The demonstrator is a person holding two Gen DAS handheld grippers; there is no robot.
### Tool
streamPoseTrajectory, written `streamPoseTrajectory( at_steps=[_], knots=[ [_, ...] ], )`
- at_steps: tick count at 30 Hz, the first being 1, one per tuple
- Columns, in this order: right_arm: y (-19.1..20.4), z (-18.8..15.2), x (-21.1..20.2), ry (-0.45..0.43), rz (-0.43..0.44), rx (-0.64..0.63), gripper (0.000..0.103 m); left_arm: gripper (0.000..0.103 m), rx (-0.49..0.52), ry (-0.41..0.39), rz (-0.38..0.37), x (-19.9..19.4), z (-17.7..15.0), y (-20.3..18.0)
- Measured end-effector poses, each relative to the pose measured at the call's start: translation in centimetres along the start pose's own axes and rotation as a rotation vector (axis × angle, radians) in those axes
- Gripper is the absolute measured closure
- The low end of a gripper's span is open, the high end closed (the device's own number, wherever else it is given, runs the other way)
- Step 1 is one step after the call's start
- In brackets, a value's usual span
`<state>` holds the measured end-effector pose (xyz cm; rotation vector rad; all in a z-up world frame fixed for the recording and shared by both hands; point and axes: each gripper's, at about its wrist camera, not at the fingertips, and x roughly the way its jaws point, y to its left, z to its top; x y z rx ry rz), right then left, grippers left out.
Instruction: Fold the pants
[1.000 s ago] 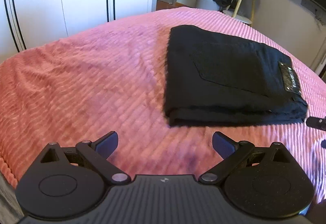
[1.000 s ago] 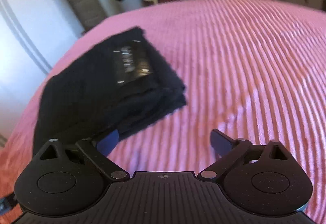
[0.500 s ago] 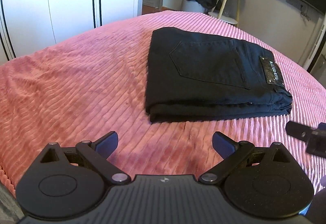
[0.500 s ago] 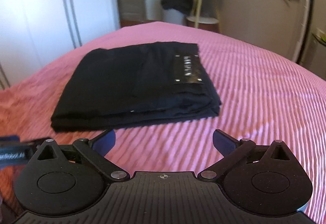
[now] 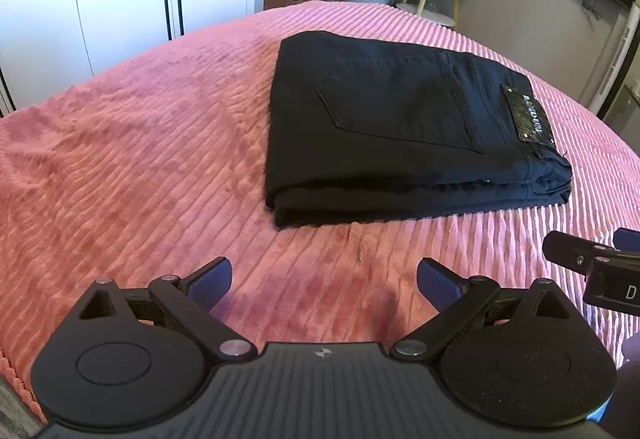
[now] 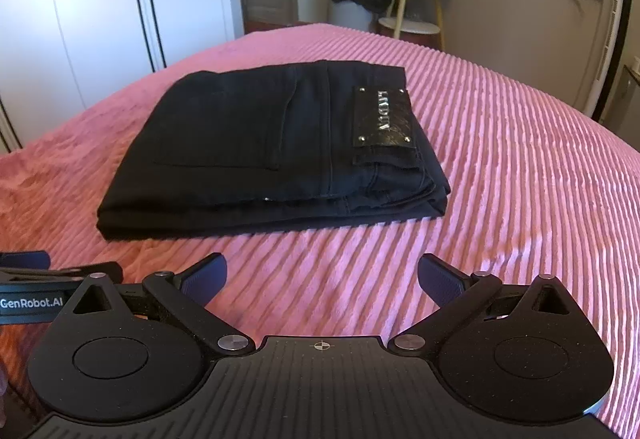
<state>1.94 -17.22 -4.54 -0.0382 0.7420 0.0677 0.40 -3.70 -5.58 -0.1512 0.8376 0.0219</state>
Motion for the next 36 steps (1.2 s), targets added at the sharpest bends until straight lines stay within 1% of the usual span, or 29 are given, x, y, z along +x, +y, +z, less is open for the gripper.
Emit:
streamPoseTrajectory(
  at_steps=[36],
  knots=[
    [-0.36,0.12,-0.35,-0.009,0.011,0.028,0.000,0.004,-0.013,0.003,-0.006,-0.16,-0.15,0.15]
  ],
)
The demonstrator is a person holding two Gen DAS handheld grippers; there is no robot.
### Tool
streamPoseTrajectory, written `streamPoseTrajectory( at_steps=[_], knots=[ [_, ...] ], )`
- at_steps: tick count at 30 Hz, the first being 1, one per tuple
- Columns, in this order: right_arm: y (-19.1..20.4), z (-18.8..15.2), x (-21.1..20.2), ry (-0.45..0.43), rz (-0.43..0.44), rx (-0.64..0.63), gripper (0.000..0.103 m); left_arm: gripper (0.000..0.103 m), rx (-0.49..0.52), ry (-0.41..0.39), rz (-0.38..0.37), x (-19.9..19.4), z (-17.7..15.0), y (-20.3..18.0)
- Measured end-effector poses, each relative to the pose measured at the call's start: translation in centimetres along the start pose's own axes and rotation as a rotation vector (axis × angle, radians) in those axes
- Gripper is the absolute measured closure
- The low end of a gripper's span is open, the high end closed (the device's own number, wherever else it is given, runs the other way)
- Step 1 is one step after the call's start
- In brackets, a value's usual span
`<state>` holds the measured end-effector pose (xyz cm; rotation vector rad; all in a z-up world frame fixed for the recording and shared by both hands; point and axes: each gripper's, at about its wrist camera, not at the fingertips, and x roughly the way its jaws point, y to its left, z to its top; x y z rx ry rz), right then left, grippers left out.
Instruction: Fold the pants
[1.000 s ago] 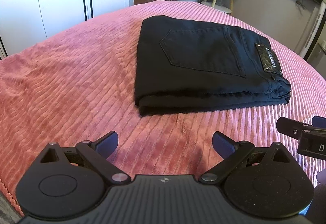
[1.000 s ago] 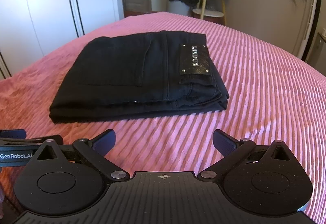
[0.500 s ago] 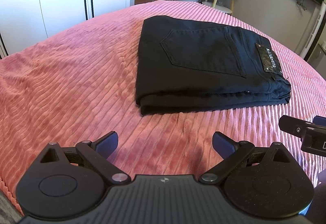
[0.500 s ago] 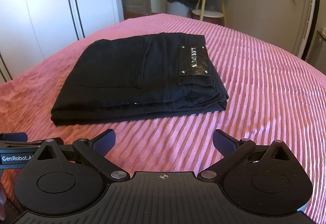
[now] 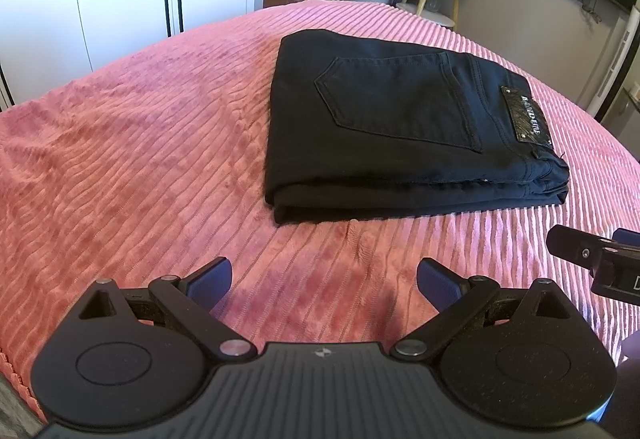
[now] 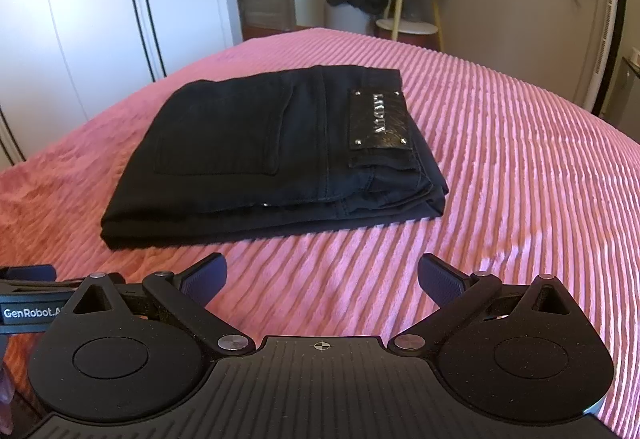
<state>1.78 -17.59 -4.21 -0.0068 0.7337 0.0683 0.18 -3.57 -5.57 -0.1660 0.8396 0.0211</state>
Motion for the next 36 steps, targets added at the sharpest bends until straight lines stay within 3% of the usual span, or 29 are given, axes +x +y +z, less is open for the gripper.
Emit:
streamPoseTrajectory(
  at_steps=[36],
  knots=[
    [-0.09,-0.04,0.03,0.002,-0.005,0.001,0.000,0.004,-0.015,0.005,-0.020,-0.05,-0.09,-0.04]
  ],
)
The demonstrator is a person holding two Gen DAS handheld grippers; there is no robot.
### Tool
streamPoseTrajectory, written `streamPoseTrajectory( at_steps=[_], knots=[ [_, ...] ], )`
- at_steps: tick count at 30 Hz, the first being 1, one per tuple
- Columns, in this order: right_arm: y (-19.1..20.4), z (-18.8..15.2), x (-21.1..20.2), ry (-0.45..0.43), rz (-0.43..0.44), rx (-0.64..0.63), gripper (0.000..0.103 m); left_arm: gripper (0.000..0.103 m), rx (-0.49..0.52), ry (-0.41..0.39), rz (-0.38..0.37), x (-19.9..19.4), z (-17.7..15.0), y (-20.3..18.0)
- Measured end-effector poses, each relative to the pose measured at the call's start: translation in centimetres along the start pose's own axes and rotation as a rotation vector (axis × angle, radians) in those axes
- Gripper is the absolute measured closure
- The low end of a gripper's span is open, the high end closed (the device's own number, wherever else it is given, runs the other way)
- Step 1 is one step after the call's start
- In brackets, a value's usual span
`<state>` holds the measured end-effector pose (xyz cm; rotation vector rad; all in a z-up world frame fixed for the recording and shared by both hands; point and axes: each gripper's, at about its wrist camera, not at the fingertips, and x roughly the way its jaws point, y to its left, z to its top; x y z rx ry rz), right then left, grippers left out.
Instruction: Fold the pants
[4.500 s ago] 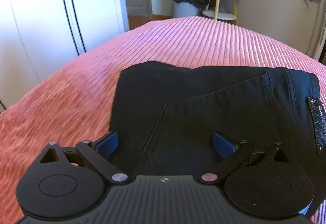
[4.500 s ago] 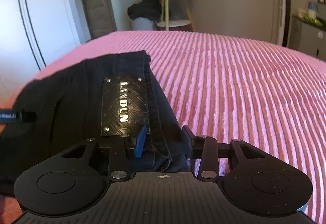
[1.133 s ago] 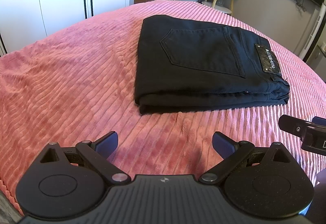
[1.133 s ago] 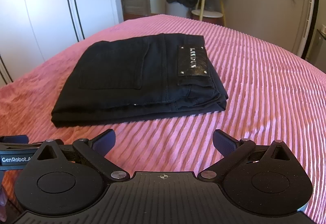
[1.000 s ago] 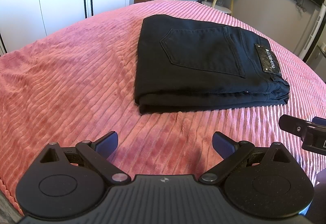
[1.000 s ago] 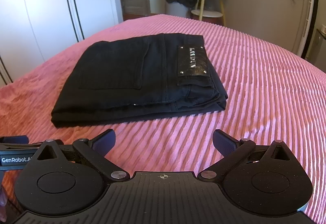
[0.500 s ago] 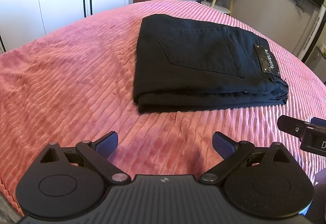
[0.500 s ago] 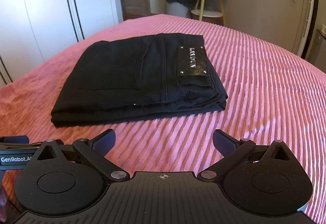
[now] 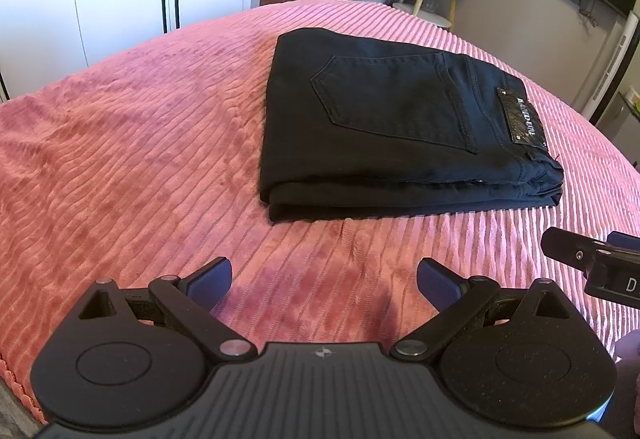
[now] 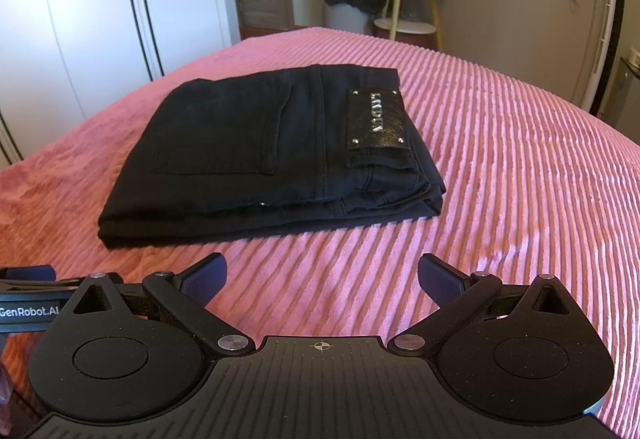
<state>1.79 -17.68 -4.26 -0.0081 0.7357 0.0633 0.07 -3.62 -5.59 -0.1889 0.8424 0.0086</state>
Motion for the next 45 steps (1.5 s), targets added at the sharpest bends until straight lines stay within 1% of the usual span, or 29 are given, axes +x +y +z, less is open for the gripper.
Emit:
streamPoseTrajectory(
  at_steps=[24,32,45],
  knots=[
    [-0.03,-0.01,-0.04,0.000,-0.005,-0.003,0.000,0.004,-0.009,0.010,-0.021,0.05,-0.11,0.06],
    [-0.09,0.00,-0.05,-0.001,-0.006,-0.004,0.000,0.004,-0.029,0.003,-0.046,-0.07,-0.15,0.35],
    [0.01,-0.01,-0.01,0.000,-0.007,-0.004,0.000,0.004,0.008,0.016,-0.037,0.04,-0.19,-0.15]
  ],
)
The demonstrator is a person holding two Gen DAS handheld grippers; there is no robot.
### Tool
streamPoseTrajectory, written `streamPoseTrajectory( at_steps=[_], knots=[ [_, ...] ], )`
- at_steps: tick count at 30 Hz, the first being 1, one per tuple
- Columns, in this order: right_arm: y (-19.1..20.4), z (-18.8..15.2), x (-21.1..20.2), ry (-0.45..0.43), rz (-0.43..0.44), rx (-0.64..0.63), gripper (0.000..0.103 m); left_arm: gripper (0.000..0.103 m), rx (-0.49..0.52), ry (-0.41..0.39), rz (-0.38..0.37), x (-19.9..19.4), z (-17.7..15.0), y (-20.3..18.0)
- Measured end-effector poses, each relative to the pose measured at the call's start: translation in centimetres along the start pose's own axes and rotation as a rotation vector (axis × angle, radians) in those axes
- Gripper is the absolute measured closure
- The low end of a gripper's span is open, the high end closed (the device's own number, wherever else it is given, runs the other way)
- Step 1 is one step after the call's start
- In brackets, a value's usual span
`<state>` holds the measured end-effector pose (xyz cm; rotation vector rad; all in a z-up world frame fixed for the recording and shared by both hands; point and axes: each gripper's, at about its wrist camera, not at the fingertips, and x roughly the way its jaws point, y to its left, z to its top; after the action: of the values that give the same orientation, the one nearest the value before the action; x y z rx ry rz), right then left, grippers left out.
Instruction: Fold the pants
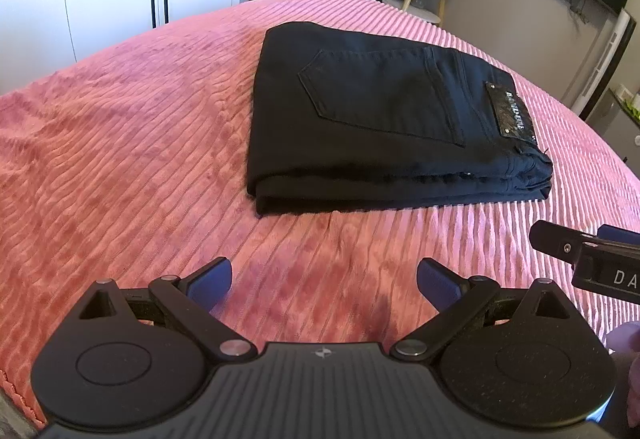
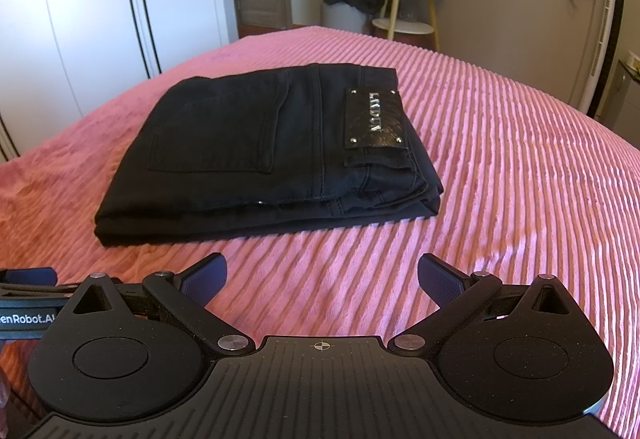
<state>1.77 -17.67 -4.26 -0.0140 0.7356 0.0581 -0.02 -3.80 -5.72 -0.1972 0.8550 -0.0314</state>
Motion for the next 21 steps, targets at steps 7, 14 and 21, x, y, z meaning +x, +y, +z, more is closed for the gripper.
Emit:
streamPoseTrajectory(
  at_steps=[7,14,21],
  knots=[
    [-0.10,-0.08,-0.01,0.003,-0.001,0.000,0.000,0.004,0.009,0.006,0.006,0.21,-0.05,-0.06],
    [-0.05,-0.16,0.04,0.006,-0.004,-0.002,0.000,0.004,0.019,0.013,0.008,0.29,-0.13,-0.12],
    [-0.01,-0.14,0.04,0.006,-0.004,-0.003,0.000,0.004,0.023,0.011,0.004,0.26,-0.15,-0.12]
  ],
)
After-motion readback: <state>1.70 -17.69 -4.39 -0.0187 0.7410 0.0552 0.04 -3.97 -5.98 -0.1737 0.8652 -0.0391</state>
